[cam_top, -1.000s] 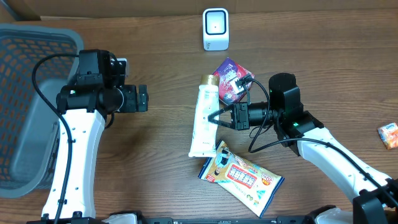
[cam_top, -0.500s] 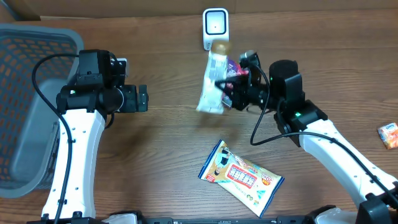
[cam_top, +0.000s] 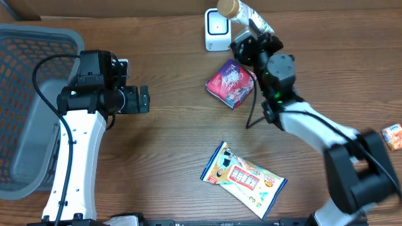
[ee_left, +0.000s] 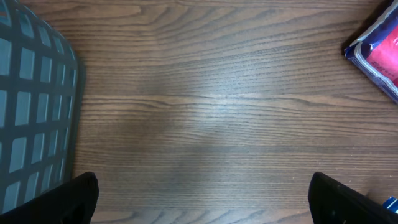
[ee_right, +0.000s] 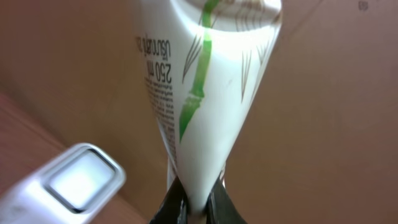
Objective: Scan the item barcode
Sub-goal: 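Hold the cream tube's barcode up in front of the white scanner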
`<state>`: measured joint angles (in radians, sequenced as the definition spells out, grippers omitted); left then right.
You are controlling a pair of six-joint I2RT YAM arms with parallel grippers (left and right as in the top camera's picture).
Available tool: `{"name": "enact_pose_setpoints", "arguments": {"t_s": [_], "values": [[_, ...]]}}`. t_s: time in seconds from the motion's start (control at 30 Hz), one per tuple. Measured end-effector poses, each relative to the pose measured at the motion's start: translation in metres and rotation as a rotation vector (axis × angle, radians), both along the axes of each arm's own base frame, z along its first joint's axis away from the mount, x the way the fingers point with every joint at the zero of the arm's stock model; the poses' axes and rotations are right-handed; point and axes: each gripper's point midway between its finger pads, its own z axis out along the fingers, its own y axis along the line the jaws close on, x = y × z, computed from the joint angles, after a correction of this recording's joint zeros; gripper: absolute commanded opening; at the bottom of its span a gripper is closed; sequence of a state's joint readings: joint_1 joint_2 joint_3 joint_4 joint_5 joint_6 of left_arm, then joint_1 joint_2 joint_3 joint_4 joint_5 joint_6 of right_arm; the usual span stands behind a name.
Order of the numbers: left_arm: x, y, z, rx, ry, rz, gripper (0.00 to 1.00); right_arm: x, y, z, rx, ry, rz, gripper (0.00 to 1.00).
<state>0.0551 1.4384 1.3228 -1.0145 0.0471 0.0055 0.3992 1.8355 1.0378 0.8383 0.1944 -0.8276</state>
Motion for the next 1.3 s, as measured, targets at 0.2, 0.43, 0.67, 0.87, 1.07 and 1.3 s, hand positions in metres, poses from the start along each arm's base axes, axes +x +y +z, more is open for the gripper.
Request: {"name": "enact_pose_setpoints", "arguments": {"t_s": [0.2, 0.43, 0.67, 0.87, 1.07, 1.3], "values": [[0.0, 0.0, 0.0, 0.0, 0.0, 0.0, 1.0, 0.059, 0.006, -0.057, -0.181, 0.031, -0.074, 0.04], [0.0, 0.0, 0.0, 0.0, -0.001, 0.0, 1.0, 0.121, 0.004, -0.052, -0.261, 0.036, -0.12, 0.04], [0.0, 0.0, 0.0, 0.0, 0.0, 0.0, 1.0, 0.136, 0.002, -0.064, -0.409, 0.013, -0.107, 0.04], [0.0, 0.0, 0.0, 0.0, 0.0, 0.0, 1.0, 0.138, 0.008, -0.101, -0.525, 0.039, -0.068, 0.04], [0.0, 0.0, 0.0, 0.0, 0.0, 0.0, 1.0, 0.138, 0.013, -0.126, -0.602, 0.054, -0.034, 0.04], [0.0, 0.0, 0.0, 0.0, -0.001, 0.0, 1.0, 0.139, 0.016, -0.157, -0.68, 0.055, -0.008, 0.04]]}}
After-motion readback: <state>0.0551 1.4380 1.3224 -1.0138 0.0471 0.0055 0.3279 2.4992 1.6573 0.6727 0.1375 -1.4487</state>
